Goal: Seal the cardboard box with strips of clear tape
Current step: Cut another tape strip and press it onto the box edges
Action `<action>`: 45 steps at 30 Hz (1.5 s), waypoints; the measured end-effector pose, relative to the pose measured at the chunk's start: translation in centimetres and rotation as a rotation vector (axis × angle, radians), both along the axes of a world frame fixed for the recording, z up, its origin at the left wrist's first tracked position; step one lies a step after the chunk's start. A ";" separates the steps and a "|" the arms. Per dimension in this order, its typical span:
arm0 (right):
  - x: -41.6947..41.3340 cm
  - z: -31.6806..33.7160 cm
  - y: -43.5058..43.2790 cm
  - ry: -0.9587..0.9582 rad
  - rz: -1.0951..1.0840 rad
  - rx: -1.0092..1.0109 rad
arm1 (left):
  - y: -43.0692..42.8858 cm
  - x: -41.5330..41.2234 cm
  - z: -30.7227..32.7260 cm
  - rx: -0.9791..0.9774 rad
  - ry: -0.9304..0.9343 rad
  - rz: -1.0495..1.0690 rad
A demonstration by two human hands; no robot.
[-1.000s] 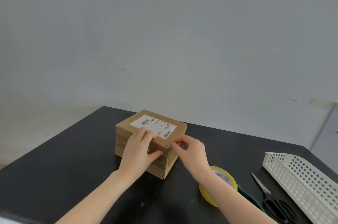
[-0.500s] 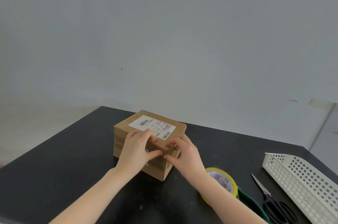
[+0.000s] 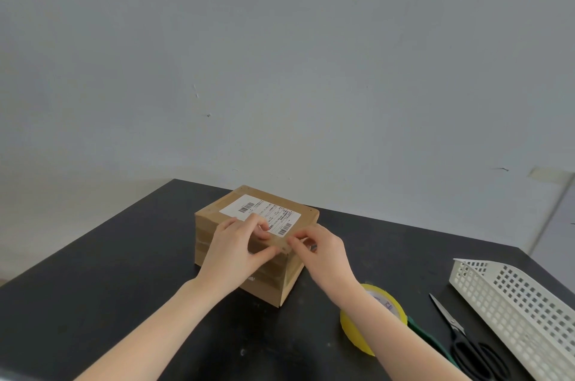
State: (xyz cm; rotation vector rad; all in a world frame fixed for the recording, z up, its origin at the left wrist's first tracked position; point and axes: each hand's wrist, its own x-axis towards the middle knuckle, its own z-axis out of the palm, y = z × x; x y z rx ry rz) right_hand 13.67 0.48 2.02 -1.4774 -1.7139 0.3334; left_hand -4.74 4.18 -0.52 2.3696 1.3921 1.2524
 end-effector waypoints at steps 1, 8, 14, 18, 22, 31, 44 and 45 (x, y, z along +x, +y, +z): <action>0.0 0.0 0.1 -0.005 -0.009 0.000 | 0.0 0.0 0.0 0.011 0.001 0.004; -0.3 -0.6 0.7 -0.061 -0.070 0.043 | 0.2 0.3 0.0 0.072 0.010 -0.002; -1.0 -1.1 1.4 -0.041 -0.131 0.040 | 0.2 0.0 -0.3 0.182 0.179 -0.034; -0.9 -0.8 1.9 0.171 -0.103 -0.065 | 0.1 -0.2 -0.9 0.291 0.333 -0.037; -0.1 -0.4 1.8 0.242 0.033 -0.214 | 0.0 -0.3 -0.6 0.309 0.368 -0.013; 2.9 1.1 1.9 0.163 0.232 -0.334 | 0.4 0.8 -0.7 0.301 0.281 -0.014; 3.6 0.5 3.1 0.191 0.253 -0.313 | 0.7 0.7 -1.7 0.323 0.307 -0.044; 3.7 0.6 3.2 0.200 0.262 -0.320 | 0.6 0.6 -1.8 0.310 0.296 -0.052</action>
